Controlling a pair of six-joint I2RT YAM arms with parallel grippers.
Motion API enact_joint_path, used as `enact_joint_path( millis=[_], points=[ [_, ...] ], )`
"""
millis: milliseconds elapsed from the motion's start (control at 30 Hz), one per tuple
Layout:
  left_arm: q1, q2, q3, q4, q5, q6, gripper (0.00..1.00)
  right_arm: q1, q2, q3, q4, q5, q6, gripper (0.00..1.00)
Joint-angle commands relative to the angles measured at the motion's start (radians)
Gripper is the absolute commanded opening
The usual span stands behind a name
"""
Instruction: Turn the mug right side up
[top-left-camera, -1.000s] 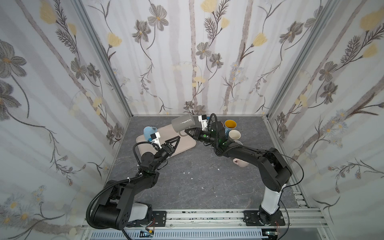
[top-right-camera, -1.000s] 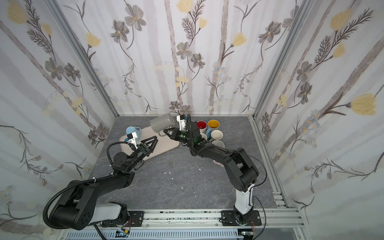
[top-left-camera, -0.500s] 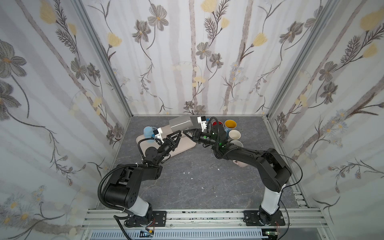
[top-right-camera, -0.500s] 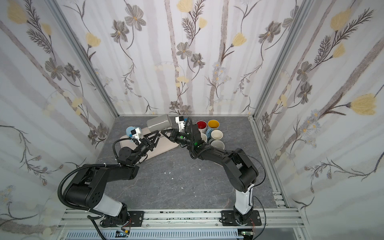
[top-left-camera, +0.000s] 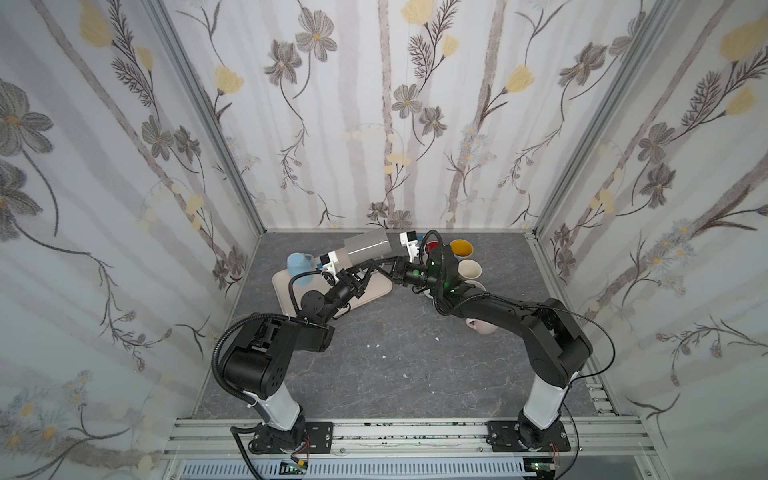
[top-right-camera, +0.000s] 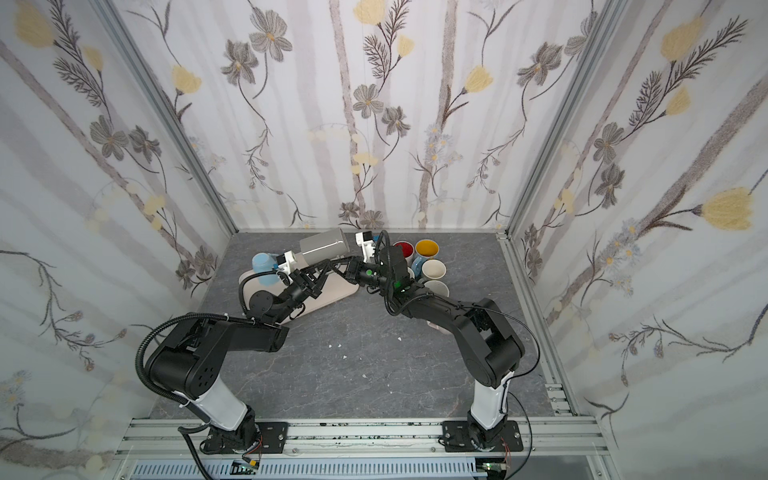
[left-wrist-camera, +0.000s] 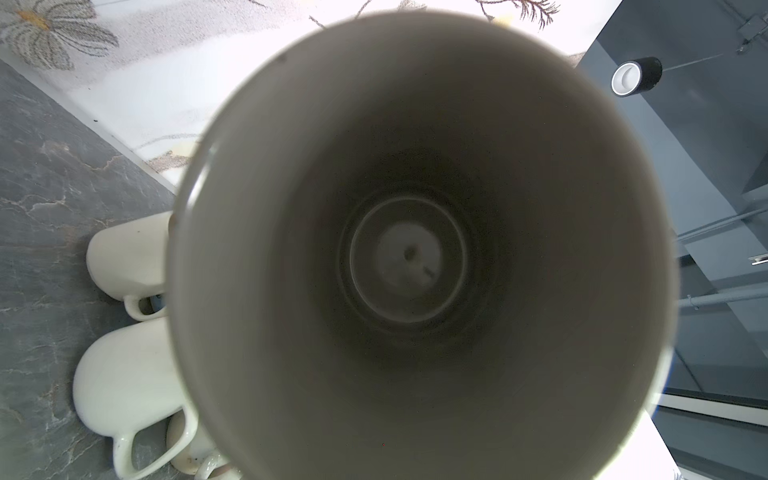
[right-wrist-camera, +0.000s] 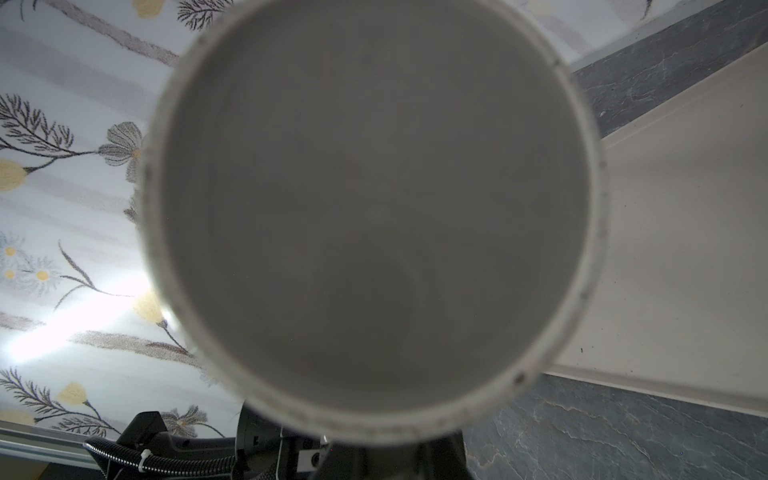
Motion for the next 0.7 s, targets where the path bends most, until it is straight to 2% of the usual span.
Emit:
enact_joint_path(
  millis=[0,133,233,433,667],
  points=[
    [0.0,-0.036,-0.01,0.032,-0.003,0.019,0.0,-0.013,-0.044,0.004,-0.03,0.024,-0.154,0.31],
    [-0.003,-0.09,-0.009,-0.055,-0.003,0.068,0.0,-0.027,-0.099,-0.004,-0.158,0.067,-0.258,0.39],
    [-0.011,-0.154,-0.007,-0.186,-0.008,0.146,0.0,-0.044,-0.141,-0.018,-0.24,0.1,-0.318,0.45],
    [-0.073,-0.269,0.009,-0.479,-0.075,0.339,0.0,-0.072,-0.202,-0.073,-0.327,0.15,-0.396,0.46],
    [-0.092,-0.179,0.007,-0.394,-0.062,0.305,0.0,-0.086,-0.251,-0.105,-0.36,0.151,-0.415,0.44]
  ],
)
